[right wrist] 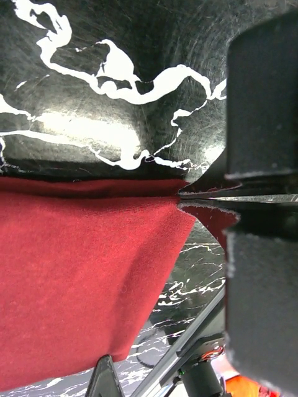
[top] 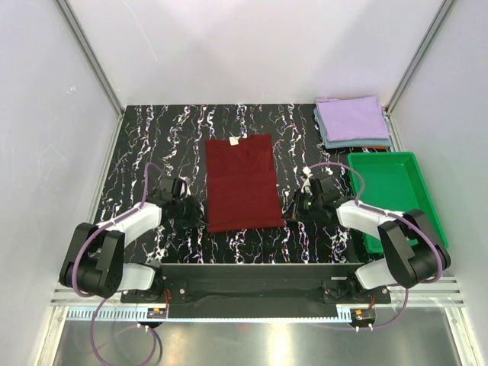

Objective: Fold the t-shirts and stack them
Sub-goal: Fold the tshirt

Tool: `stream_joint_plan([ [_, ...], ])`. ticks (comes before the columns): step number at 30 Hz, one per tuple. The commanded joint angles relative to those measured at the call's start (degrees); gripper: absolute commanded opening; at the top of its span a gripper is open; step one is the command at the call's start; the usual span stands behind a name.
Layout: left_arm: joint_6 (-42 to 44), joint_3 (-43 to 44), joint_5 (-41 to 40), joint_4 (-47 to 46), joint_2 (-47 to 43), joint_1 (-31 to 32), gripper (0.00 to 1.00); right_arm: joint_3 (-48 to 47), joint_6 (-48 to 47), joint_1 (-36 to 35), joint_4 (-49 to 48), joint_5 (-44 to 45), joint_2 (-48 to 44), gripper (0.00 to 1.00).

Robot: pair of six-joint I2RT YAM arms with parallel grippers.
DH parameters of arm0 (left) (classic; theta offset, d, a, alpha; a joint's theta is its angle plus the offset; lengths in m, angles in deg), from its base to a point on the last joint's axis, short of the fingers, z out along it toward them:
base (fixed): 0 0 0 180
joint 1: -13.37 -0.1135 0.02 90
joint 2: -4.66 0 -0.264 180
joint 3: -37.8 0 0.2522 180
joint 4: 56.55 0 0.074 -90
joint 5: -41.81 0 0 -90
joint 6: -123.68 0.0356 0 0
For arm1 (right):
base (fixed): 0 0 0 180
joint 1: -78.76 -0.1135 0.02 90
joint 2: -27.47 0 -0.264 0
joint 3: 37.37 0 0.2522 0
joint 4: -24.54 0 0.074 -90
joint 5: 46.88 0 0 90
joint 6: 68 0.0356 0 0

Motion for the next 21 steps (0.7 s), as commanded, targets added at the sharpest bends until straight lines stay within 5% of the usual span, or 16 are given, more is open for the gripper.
stream_joint_plan([
  [1, 0.21, -0.24, -0.93, -0.40, 1.22, -0.02, 0.00, 1.77, 1.90, -0.05, -2.21, 2.06, -0.16, 0.00],
  [7, 0.29, -1.12, -3.83, 2.05, 0.88, -0.02, 0.00, 3.00, 5.60, -0.14, -0.89, 4.35, -0.94, 0.00],
  [9, 0.21, -0.60, -3.92, 2.58, -0.09, -0.02, 0.14, 3.53, 6.30, -0.05, -0.80, 3.74, -1.38, 0.00],
  [12, 0.03, 0.20, -3.92, 3.64, -2.19, -0.02, 0.42, 4.76, 7.27, -0.05, -0.80, 2.86, -2.43, 0.18],
  [15, -0.06, 0.20, -4.00, 4.16, -4.13, -0.02, 0.55, 5.29, 7.97, -0.14, -0.80, 2.77, -4.28, 0.38],
  [18, -1.02, -1.55, -3.40, 3.12, -5.19, -0.02, 0.57, 5.64, 9.20, -0.05, 1.13, 2.68, -6.12, 0.56],
  [21, -3.30, -4.45, -0.07, -1.01, -5.72, -0.02, 0.58, 5.73, 10.52, -0.05, 1.40, 2.68, -6.57, 0.64],
])
